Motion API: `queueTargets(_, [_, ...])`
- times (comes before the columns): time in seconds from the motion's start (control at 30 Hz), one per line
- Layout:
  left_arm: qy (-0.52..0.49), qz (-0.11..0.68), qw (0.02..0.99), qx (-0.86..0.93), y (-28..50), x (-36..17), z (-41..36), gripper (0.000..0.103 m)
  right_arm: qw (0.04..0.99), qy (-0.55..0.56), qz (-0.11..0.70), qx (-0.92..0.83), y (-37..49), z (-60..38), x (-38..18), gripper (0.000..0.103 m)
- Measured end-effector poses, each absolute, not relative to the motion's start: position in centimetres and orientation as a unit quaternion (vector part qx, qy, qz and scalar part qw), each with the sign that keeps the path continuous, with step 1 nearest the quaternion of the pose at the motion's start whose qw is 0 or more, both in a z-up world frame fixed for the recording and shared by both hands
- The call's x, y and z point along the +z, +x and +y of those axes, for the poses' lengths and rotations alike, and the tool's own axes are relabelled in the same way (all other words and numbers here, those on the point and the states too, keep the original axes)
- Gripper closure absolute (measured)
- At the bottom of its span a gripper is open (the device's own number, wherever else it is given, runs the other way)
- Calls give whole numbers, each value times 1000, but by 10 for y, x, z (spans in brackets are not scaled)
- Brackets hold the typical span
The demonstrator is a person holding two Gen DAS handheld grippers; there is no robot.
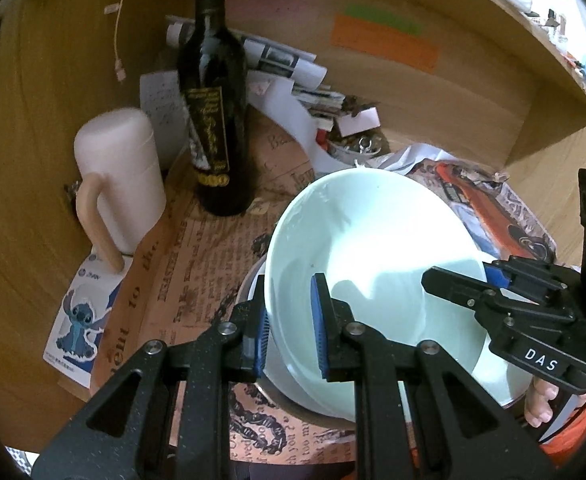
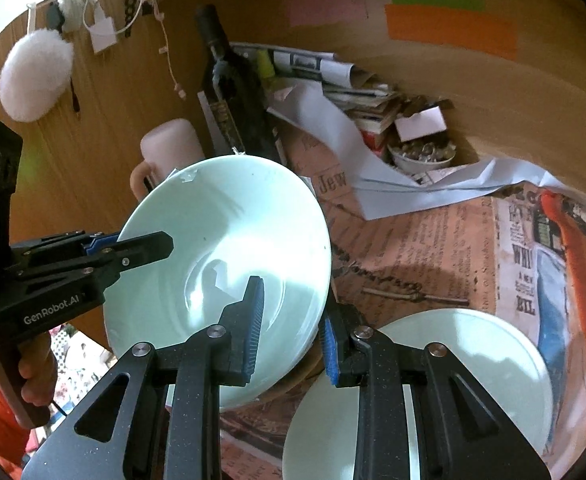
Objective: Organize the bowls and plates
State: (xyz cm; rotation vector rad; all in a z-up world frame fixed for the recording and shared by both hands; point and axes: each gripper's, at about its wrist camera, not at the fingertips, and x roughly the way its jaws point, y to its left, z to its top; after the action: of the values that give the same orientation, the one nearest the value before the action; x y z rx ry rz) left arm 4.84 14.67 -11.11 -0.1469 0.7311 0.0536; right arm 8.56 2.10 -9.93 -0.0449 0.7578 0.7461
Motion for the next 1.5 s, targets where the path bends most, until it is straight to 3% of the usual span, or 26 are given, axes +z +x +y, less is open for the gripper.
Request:
queueTargets(1.1, [-64, 363, 928, 51, 50, -126, 162, 83, 856, -47, 373, 354, 94, 35, -112, 79])
queueTargets(1.2, [-82, 359, 929, 46, 44, -120, 169, 77, 856, -48, 373, 354, 94, 35, -111, 79])
queueTargets(1.23, [-86, 357, 929, 45, 42, -118, 171, 70, 857, -49, 372, 354, 93, 35, -111, 78])
queueTargets(1.27, [-90, 355, 930, 43, 40, -115, 173, 62, 858, -51, 370, 352, 93, 35, -111, 76])
queueTargets(1.33, [-100, 347, 932, 39, 35, -111, 176, 54, 873, -62, 348, 336, 89, 33, -105, 57])
queueTargets(1.37, [-103, 346, 932, 36, 33, -110, 178, 50, 878, -64, 337, 334, 87, 32, -102, 43])
queueTargets(1.4, [-104, 347, 932, 34, 33, -110, 177, 49, 881, -64, 327, 336, 85, 30, -99, 39])
queueTargets(1.5, [-108, 359, 927, 25, 33, -114, 177, 47, 880, -71, 325, 338, 84, 29, -95, 39])
